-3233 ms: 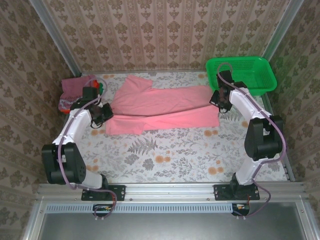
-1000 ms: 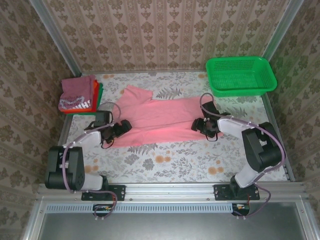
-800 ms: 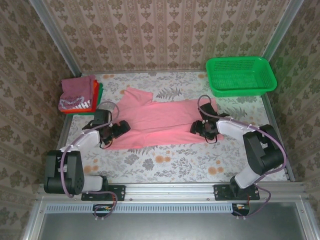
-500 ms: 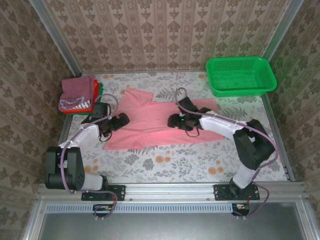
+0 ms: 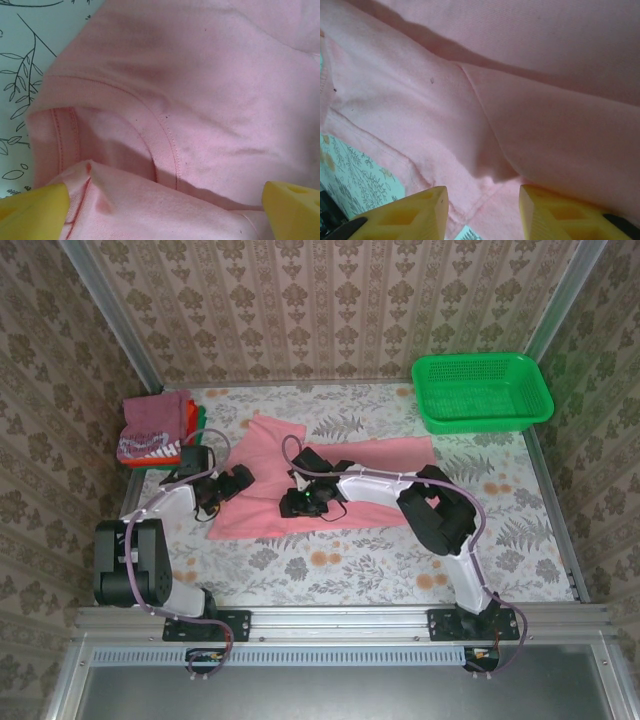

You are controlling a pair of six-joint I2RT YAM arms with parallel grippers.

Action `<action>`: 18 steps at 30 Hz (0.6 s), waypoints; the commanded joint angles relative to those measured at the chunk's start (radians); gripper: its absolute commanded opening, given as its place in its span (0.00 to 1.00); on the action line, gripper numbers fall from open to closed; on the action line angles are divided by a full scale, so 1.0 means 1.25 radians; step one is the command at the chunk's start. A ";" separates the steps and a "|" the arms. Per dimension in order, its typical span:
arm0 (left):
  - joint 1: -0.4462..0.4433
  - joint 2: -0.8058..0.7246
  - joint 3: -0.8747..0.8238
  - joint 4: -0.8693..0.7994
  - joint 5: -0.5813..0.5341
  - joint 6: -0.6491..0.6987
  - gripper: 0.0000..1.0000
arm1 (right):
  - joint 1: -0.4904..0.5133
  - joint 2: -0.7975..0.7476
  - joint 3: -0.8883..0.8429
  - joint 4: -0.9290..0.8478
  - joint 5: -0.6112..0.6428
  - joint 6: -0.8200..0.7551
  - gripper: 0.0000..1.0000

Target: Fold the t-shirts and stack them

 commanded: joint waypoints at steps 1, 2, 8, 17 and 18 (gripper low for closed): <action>0.007 -0.001 -0.004 0.006 0.010 -0.007 1.00 | -0.007 0.028 0.036 -0.047 -0.029 -0.013 0.34; 0.007 -0.003 -0.006 0.006 0.009 -0.006 1.00 | -0.009 0.033 0.039 -0.047 -0.028 -0.010 0.33; 0.009 0.001 -0.011 0.009 0.009 -0.002 1.00 | -0.015 0.044 0.046 -0.046 -0.024 -0.001 0.15; 0.011 -0.009 -0.005 0.006 0.004 0.003 1.00 | -0.024 0.014 0.039 -0.012 0.013 0.012 0.00; 0.010 -0.011 -0.005 0.005 0.003 0.003 1.00 | -0.025 0.013 0.038 -0.010 0.019 0.012 0.00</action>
